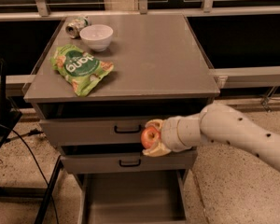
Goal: Pick apple from bottom drawer and place on counter
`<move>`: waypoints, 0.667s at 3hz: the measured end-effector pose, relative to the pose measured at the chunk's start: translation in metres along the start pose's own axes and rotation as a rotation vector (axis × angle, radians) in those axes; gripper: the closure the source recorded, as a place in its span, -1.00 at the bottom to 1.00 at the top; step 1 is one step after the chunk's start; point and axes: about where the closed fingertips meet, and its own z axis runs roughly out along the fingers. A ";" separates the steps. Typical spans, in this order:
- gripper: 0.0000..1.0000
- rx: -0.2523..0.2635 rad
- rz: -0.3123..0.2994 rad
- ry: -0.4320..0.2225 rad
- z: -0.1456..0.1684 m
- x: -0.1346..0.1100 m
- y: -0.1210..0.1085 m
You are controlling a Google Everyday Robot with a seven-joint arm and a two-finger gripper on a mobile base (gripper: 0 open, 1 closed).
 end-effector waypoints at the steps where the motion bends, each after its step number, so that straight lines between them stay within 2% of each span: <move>1: 1.00 -0.018 0.035 0.002 -0.013 -0.022 -0.012; 2: 1.00 -0.030 0.095 0.019 -0.040 -0.046 -0.021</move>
Offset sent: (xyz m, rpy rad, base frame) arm -0.0106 0.0055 0.1148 0.0162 0.1460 -0.1135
